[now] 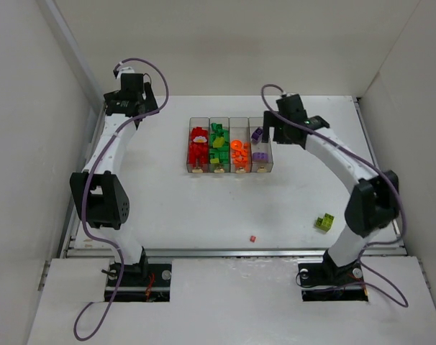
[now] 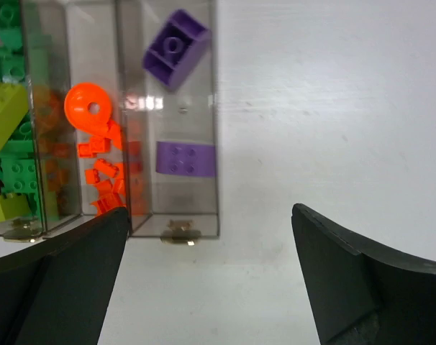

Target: Sort the legos into containers by color

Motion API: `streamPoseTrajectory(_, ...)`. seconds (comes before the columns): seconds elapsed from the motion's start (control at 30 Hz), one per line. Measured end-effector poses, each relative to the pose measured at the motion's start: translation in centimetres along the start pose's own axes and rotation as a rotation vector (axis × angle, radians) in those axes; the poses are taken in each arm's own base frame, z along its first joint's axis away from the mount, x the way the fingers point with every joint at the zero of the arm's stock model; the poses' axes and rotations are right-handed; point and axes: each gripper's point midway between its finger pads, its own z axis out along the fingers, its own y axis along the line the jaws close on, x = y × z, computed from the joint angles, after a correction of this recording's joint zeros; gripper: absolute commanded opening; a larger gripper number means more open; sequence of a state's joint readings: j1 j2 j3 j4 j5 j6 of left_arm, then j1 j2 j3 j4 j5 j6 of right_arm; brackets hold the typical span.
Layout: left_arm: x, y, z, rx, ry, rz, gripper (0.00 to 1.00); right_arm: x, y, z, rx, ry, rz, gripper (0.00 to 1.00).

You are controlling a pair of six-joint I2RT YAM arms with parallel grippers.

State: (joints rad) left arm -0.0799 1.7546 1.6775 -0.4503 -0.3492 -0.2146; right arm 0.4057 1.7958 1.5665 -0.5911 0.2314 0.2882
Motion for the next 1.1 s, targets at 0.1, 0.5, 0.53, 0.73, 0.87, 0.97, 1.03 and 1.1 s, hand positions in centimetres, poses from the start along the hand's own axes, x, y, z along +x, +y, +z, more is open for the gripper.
streamPoseTrajectory(0.1,0.1,0.1,0.0,-0.001,0.004,-0.001,0.99,2.2,-3.7,-4.5,0.071,0.007,0.141,1.0)
streamPoseTrajectory(0.5,0.1,-0.9,-0.3,0.073,0.032,-0.003,0.99,21.1,-12.3,-9.8,0.531,0.399,0.608,1.0)
streamPoseTrajectory(0.53,0.2,-1.0,-0.4,0.078,0.036,-0.002,0.99,21.0,-12.7,-10.2,0.558,0.384,0.645,1.0)
streamPoseTrajectory(0.73,0.3,-1.7,-0.5,0.117,0.051,-0.002,0.99,21.7,-15.2,-12.1,0.738,0.332,0.741,1.0)
streamPoseTrajectory(0.87,0.4,-2.1,-0.4,0.133,0.057,-0.001,0.99,23.2,-15.6,-11.9,0.836,0.384,0.765,1.0)
streamPoseTrajectory(0.97,0.5,-2.2,-0.3,0.139,0.062,0.0,0.99,24.1,-15.6,-11.7,0.891,0.406,0.801,1.0)
streamPoseTrajectory(1.03,0.6,-2.2,-0.3,0.141,0.065,0.0,0.99,24.2,-15.5,-11.6,0.908,0.398,0.837,1.0)
streamPoseTrajectory(1.1,0.7,-2.2,-0.4,0.141,0.067,0.001,0.99,24.2,-15.6,-11.7,0.926,0.384,0.872,1.0)
